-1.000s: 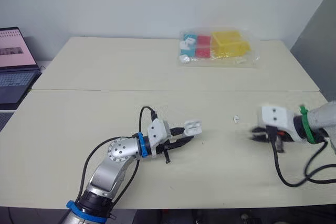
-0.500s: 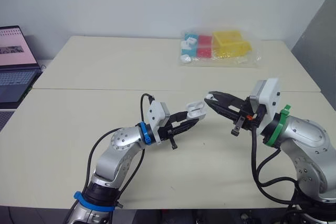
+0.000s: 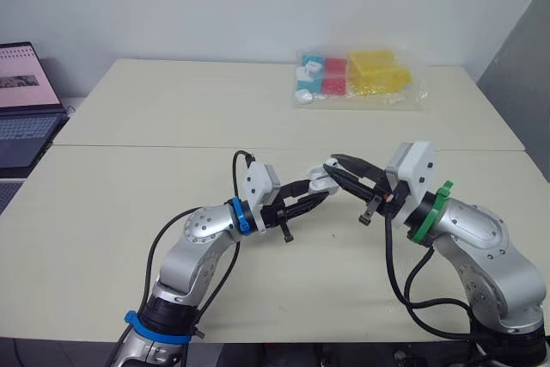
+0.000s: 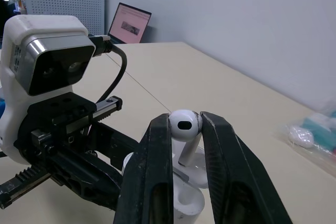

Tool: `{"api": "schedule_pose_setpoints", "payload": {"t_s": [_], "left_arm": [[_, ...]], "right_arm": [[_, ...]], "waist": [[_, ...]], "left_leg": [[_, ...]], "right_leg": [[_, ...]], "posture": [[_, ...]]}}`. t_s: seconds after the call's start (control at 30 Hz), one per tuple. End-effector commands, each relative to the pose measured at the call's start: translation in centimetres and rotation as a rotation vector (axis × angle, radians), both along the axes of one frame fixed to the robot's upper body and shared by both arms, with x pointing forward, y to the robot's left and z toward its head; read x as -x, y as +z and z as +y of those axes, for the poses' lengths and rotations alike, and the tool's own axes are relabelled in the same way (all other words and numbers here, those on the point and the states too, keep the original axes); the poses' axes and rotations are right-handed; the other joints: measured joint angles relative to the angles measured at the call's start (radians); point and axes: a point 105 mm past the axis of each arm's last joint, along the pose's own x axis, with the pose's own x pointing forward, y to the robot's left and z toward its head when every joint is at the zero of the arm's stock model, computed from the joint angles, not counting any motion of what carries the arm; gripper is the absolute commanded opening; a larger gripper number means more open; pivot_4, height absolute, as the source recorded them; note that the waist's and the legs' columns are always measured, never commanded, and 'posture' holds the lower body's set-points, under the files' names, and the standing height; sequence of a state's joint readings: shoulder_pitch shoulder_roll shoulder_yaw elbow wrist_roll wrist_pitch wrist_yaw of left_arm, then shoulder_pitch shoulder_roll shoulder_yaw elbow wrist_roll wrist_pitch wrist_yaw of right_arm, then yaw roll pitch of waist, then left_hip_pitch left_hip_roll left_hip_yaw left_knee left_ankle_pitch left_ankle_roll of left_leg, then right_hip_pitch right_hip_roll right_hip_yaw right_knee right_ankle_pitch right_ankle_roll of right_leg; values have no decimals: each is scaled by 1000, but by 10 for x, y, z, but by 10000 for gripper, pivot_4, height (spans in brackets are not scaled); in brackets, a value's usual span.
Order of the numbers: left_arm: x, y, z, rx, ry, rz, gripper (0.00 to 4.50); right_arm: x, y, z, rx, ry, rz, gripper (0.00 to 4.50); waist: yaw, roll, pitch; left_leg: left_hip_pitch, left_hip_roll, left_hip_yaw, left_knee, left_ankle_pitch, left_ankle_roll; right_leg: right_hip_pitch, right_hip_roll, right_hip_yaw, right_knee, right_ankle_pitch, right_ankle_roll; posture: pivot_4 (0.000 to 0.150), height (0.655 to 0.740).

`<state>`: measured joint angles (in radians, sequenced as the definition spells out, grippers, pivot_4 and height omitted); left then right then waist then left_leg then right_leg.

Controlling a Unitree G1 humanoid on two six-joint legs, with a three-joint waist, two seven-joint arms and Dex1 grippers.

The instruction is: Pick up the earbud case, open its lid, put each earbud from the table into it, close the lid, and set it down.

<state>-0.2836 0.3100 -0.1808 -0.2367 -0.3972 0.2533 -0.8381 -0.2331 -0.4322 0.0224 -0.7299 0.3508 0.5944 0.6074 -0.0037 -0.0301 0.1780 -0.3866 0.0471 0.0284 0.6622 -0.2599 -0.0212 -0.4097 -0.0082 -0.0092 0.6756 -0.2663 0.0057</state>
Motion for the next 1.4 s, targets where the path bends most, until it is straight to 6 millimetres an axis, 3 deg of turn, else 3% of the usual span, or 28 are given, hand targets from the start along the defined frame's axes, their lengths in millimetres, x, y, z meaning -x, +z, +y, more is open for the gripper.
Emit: {"api": "schedule_pose_setpoints", "payload": {"t_s": [0.03,0.8,1.0,1.2,1.3,1.4], "left_arm": [[4,17,-2,39,-16,-57,7977],[6,24,-5,55,-30,-73,7977],[7,22,-6,45,-35,-80,7977],[8,21,-6,43,-36,-84,7977],[2,17,-2,31,4,-78,7977],[-5,11,7,11,56,-70,7977]], "right_arm": [[1,5,-1,-1,-8,-45,4273],[0,-21,-10,20,-14,24,4273],[1,-12,-11,30,-17,0,24962],[5,-4,-13,25,-15,-3,25023],[17,14,-32,39,-24,11,25023],[24,12,-59,102,-91,119,25023]], "waist": [[0,0,0],[1,0,0],[1,0,0],[1,0,0],[2,1,1],[6,0,0]], "left_leg": [[0,0,0,0,0,0],[0,0,0,0,0,0],[0,0,0,0,0,0],[-1,0,0,-1,0,0],[-3,0,0,-1,0,0],[-5,0,-1,0,0,0]], "right_leg": [[0,0,0,0,0,0],[0,0,0,-1,0,0],[0,0,0,-1,0,0],[0,0,0,-2,0,0],[-1,0,0,-2,0,0],[-1,-1,-2,-4,0,0]], "posture": [[1500,7400],[1500,7400],[1500,7400],[1500,7400],[1500,7400],[1500,7400]]}}
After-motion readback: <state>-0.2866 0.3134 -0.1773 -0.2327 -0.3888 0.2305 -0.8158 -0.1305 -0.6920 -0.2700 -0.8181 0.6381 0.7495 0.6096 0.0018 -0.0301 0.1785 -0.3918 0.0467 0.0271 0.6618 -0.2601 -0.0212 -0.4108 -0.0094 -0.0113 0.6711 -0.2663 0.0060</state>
